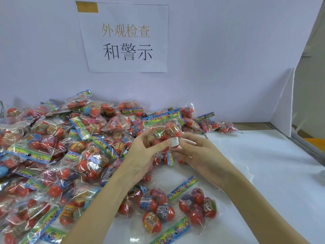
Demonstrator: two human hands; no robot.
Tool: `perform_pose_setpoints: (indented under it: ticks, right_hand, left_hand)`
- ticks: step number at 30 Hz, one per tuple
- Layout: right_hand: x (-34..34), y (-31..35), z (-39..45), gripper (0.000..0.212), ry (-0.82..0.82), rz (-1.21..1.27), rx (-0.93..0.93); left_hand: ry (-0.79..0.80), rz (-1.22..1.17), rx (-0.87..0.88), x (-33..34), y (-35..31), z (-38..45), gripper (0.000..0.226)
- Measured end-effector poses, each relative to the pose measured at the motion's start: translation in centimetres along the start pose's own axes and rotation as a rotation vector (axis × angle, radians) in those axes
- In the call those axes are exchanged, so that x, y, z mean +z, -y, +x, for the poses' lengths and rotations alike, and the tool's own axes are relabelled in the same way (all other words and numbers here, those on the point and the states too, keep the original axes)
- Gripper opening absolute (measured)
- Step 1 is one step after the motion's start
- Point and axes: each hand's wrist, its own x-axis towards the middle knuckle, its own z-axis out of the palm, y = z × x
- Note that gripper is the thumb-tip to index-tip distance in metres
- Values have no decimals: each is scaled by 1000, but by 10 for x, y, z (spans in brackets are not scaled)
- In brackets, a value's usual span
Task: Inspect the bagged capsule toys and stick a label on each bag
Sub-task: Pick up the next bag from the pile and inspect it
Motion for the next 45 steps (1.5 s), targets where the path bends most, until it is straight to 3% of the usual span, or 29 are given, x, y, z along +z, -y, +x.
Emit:
perform_pose_setpoints:
  ticks: [3, 6, 7, 11, 16, 19, 21, 23, 25, 26, 28, 31, 33, 36, 38, 43, 45]
  right_hand:
    - [4, 1, 0, 32, -17, -46, -27]
    - [3, -2, 2, 41, -111, -117, -47]
    - [2, -1, 2, 39, -121, -90, -36]
    - [-3, 2, 1, 10, -102, 71, 14]
    - [0, -5, 2, 34, -53, -224, -29]
    - [-2, -3, 2, 40, -64, -308, -63]
    - [-11, 11, 5, 39, -83, -138, -110]
    - [-24, 33, 3, 36, 64, 352, -161]
    - [-39, 48, -1, 56, 233, 741, -229]
    - [-45, 51, -2, 66, 243, 734, -249]
    - [-53, 46, 3, 65, 144, 592, -229]
    - [-50, 26, 10, 34, -78, 329, -127]
    - [-48, 13, 13, 26, -200, 27, -119]
    - [-43, -1, 13, 11, -278, -368, -143]
    - [-40, -7, 14, 8, -277, -530, -142]
    - [-35, -17, 16, 12, -274, -855, -215]
    - [-35, -17, 17, 12, -303, -903, -247]
  left_hand:
    - [-48, 112, 8, -2, 2, 1, 50]
    - [-76, 129, -75, 1, 4, 1, 84]
    - [-112, 132, -83, 2, 3, 1, 86]
    - [-180, 145, -24, 7, 1, -1, 68]
    - [-221, 369, 32, 13, 1, -7, 64]
    - [-165, 376, 37, 15, 4, -8, 67]
    - [-132, 298, 23, 17, 2, -7, 64]
    - [-158, 141, 17, 17, -3, -6, 55]
    - [-181, 196, 57, 15, -7, -7, 40]
    - [-190, 296, 81, 13, -6, -8, 29]
    - [-176, 486, 102, 10, -2, -8, 19]
    - [-4, 787, -15, 10, 2, -8, 43]
    - [136, 981, -70, 10, 7, -6, 54]
    - [224, 1123, -63, 9, 14, -8, 72]
    - [193, 1254, 69, 9, 21, -9, 65]
    - [56, 1321, 309, 5, 24, -8, 12]
    - [43, 1331, 351, 5, 20, -8, 11]
